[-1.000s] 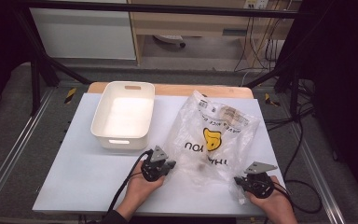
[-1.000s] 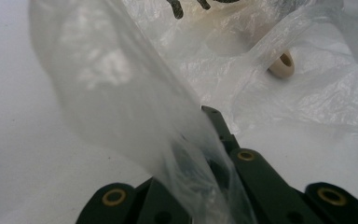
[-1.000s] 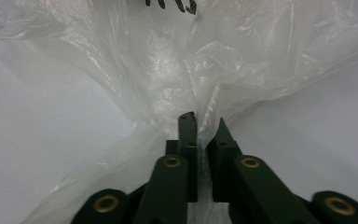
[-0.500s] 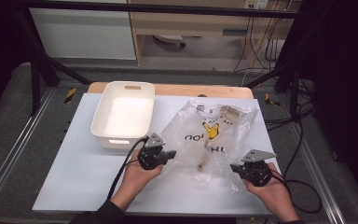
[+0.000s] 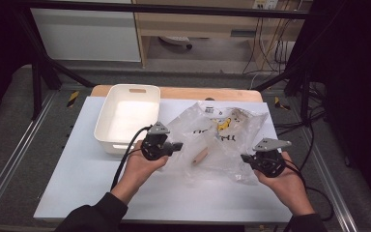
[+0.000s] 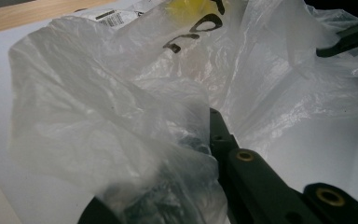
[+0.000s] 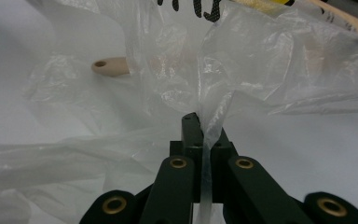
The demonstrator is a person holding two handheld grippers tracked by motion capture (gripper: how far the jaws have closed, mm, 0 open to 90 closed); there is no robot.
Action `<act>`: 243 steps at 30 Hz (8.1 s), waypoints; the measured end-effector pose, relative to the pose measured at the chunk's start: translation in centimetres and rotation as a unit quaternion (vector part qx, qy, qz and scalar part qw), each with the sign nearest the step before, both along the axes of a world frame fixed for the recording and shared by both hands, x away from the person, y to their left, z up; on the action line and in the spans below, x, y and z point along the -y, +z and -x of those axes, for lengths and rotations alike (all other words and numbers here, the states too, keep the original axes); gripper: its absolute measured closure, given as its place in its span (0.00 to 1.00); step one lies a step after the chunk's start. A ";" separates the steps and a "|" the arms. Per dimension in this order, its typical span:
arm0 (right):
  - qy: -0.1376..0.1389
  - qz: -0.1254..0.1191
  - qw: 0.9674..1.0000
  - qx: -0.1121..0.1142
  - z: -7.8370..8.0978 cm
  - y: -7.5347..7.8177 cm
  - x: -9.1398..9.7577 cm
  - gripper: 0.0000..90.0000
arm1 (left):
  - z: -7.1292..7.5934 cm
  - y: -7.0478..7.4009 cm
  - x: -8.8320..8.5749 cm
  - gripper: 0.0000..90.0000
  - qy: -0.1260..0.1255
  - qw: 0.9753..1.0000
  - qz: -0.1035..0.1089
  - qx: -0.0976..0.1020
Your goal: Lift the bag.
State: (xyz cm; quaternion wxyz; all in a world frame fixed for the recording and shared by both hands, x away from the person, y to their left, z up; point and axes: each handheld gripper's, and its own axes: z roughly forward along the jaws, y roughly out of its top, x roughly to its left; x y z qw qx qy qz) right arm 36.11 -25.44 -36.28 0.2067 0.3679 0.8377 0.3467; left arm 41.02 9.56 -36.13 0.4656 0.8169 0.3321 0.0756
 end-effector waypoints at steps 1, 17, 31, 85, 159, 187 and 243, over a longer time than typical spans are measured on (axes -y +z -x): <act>-0.003 0.000 1.000 0.000 -0.1 0.2 0.1 1.00 | -0.2 0.3 0.0 1.00 -0.001 1.000 0.001 0.001; -0.033 0.009 0.999 0.027 -2.4 4.5 2.1 1.00 | -2.4 4.1 -0.2 1.00 0.002 1.000 0.006 0.005; -0.028 0.015 0.999 0.029 -3.4 5.7 1.7 1.00 | -3.0 4.9 -0.1 1.00 0.002 1.000 0.006 0.010; -0.075 -0.032 0.996 0.046 -11.0 14.0 2.8 1.00 | -10.2 13.4 -3.2 1.00 0.064 0.997 0.034 0.035; -0.020 -0.053 0.998 -0.023 -0.8 -1.7 0.5 1.00 | 4.6 -3.3 -5.3 1.00 -0.012 1.000 -0.013 -0.018; -0.025 -0.045 0.997 -0.063 2.3 -7.5 0.3 0.84 | 7.2 -7.9 -7.5 0.79 0.015 0.997 -0.071 -0.007; -0.066 -0.089 0.993 -0.032 2.1 -7.2 0.2 0.06 | 8.4 -2.7 -11.6 0.10 0.167 0.975 0.109 0.095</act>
